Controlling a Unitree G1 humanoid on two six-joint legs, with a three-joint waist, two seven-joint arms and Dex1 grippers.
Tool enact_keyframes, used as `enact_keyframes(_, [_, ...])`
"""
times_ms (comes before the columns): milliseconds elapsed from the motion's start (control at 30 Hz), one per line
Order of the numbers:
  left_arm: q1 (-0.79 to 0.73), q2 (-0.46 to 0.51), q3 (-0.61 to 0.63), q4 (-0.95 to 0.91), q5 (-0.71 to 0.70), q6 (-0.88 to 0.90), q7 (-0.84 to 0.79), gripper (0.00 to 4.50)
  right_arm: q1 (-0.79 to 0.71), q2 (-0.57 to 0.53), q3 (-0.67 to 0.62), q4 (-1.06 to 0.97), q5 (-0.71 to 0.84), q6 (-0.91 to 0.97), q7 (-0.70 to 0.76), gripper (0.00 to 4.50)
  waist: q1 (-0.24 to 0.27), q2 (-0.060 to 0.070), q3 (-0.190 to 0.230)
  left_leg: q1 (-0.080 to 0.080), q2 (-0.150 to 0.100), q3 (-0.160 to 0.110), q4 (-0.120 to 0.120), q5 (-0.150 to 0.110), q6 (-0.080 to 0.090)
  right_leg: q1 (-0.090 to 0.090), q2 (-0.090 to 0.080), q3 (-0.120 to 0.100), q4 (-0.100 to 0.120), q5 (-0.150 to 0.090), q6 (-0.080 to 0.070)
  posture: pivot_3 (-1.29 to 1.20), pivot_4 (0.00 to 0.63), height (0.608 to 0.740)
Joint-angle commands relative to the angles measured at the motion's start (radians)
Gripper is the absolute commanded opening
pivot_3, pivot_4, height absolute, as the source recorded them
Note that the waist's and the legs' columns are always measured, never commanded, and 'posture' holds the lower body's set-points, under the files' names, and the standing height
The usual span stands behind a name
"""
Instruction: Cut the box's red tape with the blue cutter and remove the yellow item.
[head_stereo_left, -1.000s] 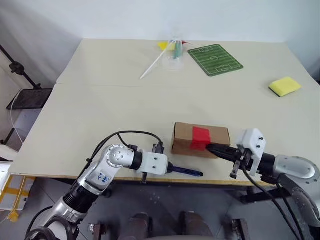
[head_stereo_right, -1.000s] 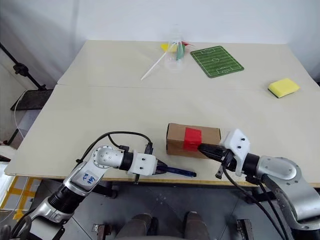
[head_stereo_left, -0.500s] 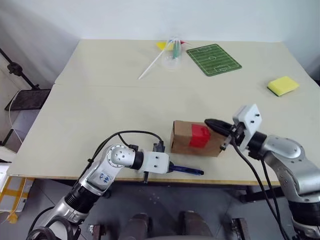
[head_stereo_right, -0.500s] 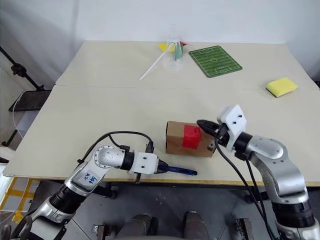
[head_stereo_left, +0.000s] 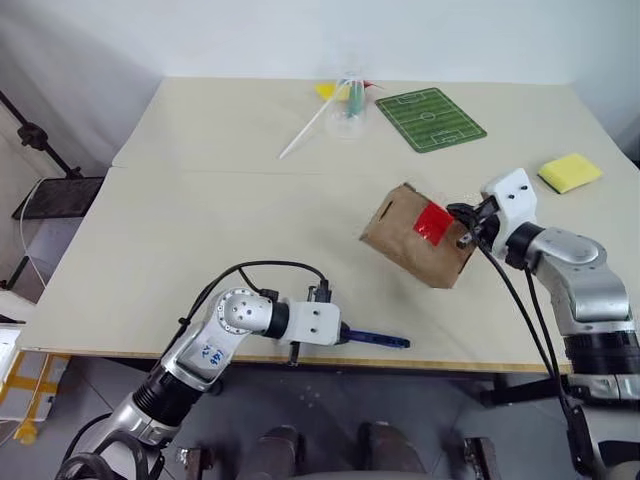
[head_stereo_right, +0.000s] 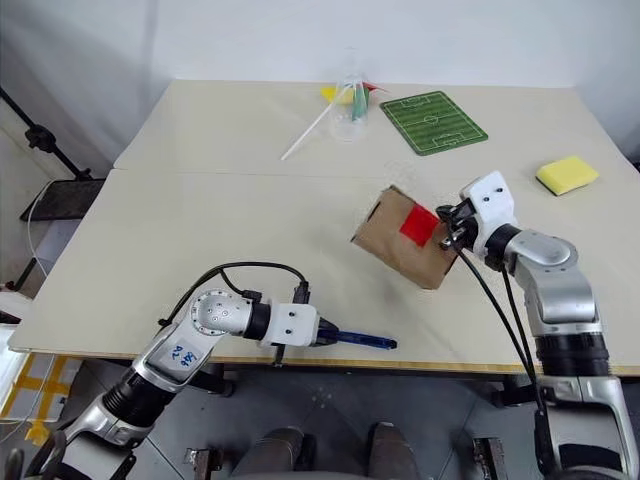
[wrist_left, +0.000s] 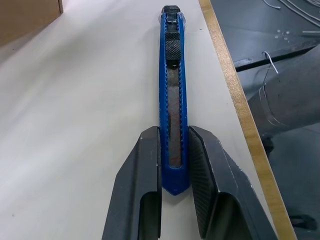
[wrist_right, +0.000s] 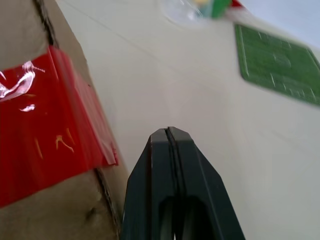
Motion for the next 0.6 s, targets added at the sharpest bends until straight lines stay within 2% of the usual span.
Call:
enact_keyframes(33, [-0.007, -0.002, 0.004, 0.003, -0.004, 0.005, 0.009, 0.43, -0.024, -0.024, -0.017, 0.012, 0.027, 0.013, 0.07, 0.02, -0.001, 0.001, 0.0, 0.0, 0.0, 0.0, 0.0, 0.0, 0.0, 0.0, 0.0, 0.0, 0.0, 0.0, 0.0, 0.0, 0.15, 0.74])
enact_keyframes(167, [-0.005, -0.007, 0.005, 0.006, -0.004, 0.005, 0.015, 0.43, -0.005, -0.071, -0.03, -0.009, 0.065, 0.074, 0.176, 0.02, 0.001, 0.001, 0.001, -0.001, 0.0, 0.0, 0.0, 0.0, 0.0, -0.001, 0.0, 0.0, 0.0, 0.0, 0.0, 0.0, 0.15, 0.74])
enact_keyframes(267, [-0.002, -0.011, 0.004, 0.001, -0.003, 0.01, 0.022, 0.43, 0.016, -0.083, -0.052, -0.012, 0.057, 0.038, 0.173, 0.02, 0.001, 0.001, 0.001, -0.002, 0.0, 0.0, 0.0, 0.0, 0.0, -0.001, -0.001, 0.0, 0.0, 0.0, 0.0, 0.0, 0.15, 0.74])
enact_keyframes(400, [0.002, -0.008, 0.009, -0.004, -0.005, 0.017, 0.026, 0.43, 0.116, -0.121, -0.089, -0.147, 0.138, 0.134, 0.247, 0.02, 0.002, 0.001, 0.001, -0.002, 0.001, -0.001, 0.0, 0.0, 0.0, -0.001, 0.0, -0.001, 0.0, 0.0, 0.0, 0.0, 0.15, 0.74])
enact_keyframes(533, [0.006, -0.003, 0.009, -0.011, -0.007, 0.019, 0.026, 0.43, 0.24, -0.165, -0.145, -0.246, 0.169, 0.119, 0.285, 0.02, 0.004, 0.002, 0.001, -0.002, 0.0, -0.001, 0.0, 0.0, 0.0, -0.001, -0.001, -0.001, -0.001, 0.0, 0.0, 0.0, 0.15, 0.74])
enact_keyframes(600, [0.005, 0.002, 0.013, -0.012, -0.01, 0.019, 0.025, 0.43, 0.29, -0.171, -0.235, -0.331, 0.249, 0.089, 0.34, 0.02, 0.003, 0.002, 0.001, -0.002, 0.0, -0.001, 0.0, 0.0, 0.0, -0.001, -0.001, -0.001, -0.001, 0.0, 0.0, 0.0, 0.15, 0.74])
